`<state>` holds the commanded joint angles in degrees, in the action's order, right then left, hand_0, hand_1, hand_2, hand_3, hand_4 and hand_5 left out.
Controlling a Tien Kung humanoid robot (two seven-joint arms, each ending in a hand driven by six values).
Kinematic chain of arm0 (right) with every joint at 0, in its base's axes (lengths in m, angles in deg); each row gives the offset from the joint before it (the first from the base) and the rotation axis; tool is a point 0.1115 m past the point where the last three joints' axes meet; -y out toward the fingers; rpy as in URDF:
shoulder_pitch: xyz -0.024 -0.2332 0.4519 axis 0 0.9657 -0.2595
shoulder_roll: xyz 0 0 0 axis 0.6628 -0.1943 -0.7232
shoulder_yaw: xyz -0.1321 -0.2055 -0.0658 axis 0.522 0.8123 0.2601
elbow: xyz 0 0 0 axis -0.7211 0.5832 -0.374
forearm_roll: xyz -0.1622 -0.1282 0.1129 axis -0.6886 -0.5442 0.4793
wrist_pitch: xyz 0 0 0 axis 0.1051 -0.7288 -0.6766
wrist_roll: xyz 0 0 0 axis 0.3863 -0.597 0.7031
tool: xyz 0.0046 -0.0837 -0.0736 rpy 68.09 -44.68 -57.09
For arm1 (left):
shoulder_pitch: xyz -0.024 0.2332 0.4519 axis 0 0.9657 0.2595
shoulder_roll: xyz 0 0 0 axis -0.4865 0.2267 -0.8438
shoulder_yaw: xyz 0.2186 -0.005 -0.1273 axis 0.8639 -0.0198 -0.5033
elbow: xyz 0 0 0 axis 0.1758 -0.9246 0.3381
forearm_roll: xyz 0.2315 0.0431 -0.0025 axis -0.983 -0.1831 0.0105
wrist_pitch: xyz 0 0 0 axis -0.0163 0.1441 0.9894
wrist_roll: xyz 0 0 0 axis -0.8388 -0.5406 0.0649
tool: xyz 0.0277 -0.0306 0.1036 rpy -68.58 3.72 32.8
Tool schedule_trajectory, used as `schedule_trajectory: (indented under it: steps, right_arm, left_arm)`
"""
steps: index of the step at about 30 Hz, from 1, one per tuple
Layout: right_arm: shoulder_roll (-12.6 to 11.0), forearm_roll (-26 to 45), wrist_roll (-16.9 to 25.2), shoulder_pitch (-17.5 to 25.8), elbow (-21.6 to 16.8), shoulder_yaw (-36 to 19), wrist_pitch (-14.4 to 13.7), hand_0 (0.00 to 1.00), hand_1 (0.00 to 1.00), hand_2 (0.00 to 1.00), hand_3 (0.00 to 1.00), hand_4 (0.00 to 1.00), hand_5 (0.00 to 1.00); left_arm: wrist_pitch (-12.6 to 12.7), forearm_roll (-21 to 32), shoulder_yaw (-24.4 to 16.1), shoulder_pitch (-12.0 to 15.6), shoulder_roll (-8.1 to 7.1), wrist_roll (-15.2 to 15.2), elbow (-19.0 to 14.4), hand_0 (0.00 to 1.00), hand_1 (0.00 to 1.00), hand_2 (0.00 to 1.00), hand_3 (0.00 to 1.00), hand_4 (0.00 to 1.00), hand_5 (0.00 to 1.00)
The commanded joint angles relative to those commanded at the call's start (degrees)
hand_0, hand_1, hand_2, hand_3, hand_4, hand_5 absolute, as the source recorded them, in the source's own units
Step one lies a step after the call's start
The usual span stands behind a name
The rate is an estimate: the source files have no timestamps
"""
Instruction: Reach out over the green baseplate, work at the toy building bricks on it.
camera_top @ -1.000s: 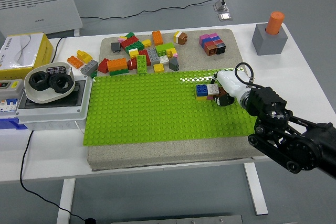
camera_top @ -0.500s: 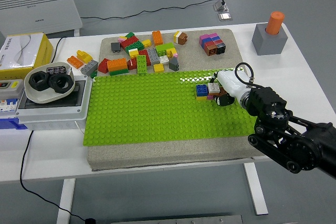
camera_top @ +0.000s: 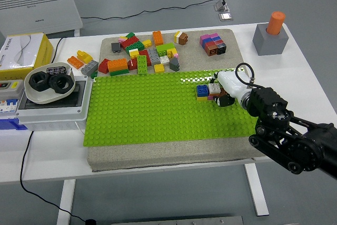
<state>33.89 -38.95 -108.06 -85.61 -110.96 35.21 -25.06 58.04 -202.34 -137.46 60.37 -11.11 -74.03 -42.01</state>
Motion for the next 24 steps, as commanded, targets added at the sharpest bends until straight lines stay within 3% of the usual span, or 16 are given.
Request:
schedule_trajectory:
  steps: [2,3,8,9,13,14,15,20,21,24]
  right_arm:
    - [-0.1,0.1,0.2,0.0,-0.1,-0.1,-0.1,0.796,0.801,0.86,0.769,0.692,0.134]
    - [-0.1,0.1,0.3,0.0,-0.2,-0.2,-0.1,0.796,0.805,0.868,0.873,0.905,0.24]
    - [-0.3,0.2,0.7,0.3,-0.6,-0.7,-0.3,0.796,0.805,0.868,0.873,0.905,0.24]
    - [-0.5,0.1,0.9,0.5,-0.9,-1.0,-0.3,0.8,0.809,0.877,0.899,0.975,0.319]
    - [-1.5,-0.4,1.4,2.5,-3.5,-3.0,-0.8,0.8,0.809,0.877,0.899,0.975,0.319]
    - [-1.8,-0.7,1.6,3.3,-4.3,-3.7,-1.2,0.8,0.809,0.877,0.899,0.975,0.319]
    - [-2.2,-1.0,1.9,4.4,-5.4,-4.5,-1.9,0.802,0.816,0.891,0.891,0.998,0.406]
    - [-3.3,-3.1,4.3,8.6,-9.1,-7.8,-6.9,0.802,0.816,0.891,0.891,0.998,0.406]
    - [-3.5,-3.7,5.2,9.5,-9.6,-8.4,-8.4,0.806,0.828,0.885,0.649,0.998,0.588]
    - [-3.6,-4.5,6.7,11.2,-9.6,-9.0,-11.9,0.806,0.828,0.885,0.649,0.998,0.588]
  left_arm:
    - [0.0,0.0,0.0,0.0,0.0,0.0,0.0,0.724,0.317,0.347,0.576,0.449,0.191]
    - [0.0,0.0,0.0,0.0,-0.01,0.0,0.0,0.724,0.318,0.348,0.575,0.449,0.194]
    - [0.0,0.1,0.2,0.0,-0.01,0.0,0.0,0.724,0.318,0.348,0.575,0.449,0.194]
    - [0.0,0.1,0.2,0.0,0.0,0.1,0.0,0.724,0.317,0.348,0.576,0.449,0.196]
    - [0.1,0.6,0.5,0.1,0.11,0.1,0.0,0.724,0.317,0.348,0.576,0.449,0.196]
    - [0.1,0.8,0.5,0.1,0.14,0.1,0.0,0.724,0.317,0.348,0.576,0.449,0.196]
    - [0.2,1.0,0.5,0.1,0.19,0.1,0.0,0.725,0.317,0.347,0.576,0.45,0.199]
    - [0.3,1.2,0.4,0.2,0.35,0.2,0.0,0.725,0.317,0.347,0.576,0.45,0.199]
    - [0.4,1.2,0.3,0.2,0.41,0.2,0.0,0.724,0.319,0.347,0.575,0.449,0.202]
    - [0.4,1.1,0.2,0.3,0.52,0.2,0.0,0.724,0.319,0.347,0.575,0.449,0.202]
